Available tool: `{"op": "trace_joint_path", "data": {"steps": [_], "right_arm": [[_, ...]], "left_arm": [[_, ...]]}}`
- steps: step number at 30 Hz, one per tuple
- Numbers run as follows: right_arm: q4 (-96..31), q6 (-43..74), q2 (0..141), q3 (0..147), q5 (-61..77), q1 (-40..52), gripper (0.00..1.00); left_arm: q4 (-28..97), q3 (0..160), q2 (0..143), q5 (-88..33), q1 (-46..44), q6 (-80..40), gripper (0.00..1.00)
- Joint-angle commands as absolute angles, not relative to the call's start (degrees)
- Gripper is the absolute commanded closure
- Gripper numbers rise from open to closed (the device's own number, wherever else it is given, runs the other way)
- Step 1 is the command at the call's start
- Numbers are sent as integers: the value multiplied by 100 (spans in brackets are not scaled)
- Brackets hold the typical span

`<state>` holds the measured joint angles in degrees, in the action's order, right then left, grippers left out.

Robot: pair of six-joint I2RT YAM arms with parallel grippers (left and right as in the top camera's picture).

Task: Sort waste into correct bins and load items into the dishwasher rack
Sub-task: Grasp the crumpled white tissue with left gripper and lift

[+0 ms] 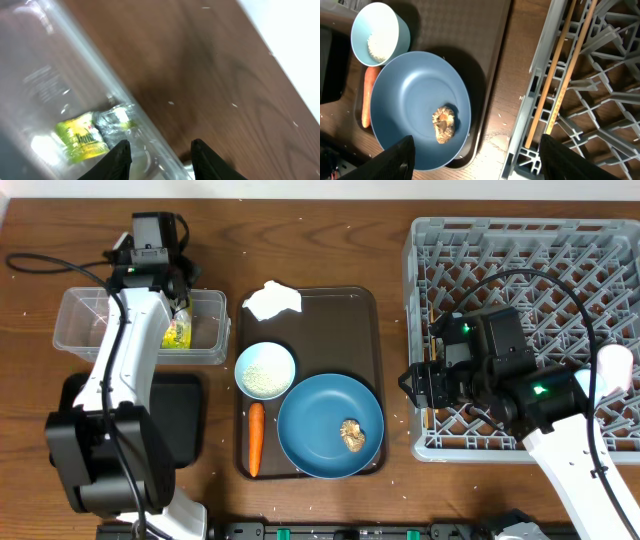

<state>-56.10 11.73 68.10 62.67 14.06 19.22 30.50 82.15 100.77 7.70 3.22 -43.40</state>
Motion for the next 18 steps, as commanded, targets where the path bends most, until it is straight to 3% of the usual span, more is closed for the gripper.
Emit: {"op": "trace_joint_path", "data": {"steps": [1,11,18], "right_arm": [[-5616,1238,6816,6294,1372,1986,27],[-5623,1240,6816,6294,1374,1986,27],[-5645,1243,6816,6294,1374,1986,26]], "left_arm": [[2967,8230,9821,368,71,-2965,59],[2381,8228,10232,388,-1146,-215,56],[1826,8228,11072,403,-1321,189,44]]}}
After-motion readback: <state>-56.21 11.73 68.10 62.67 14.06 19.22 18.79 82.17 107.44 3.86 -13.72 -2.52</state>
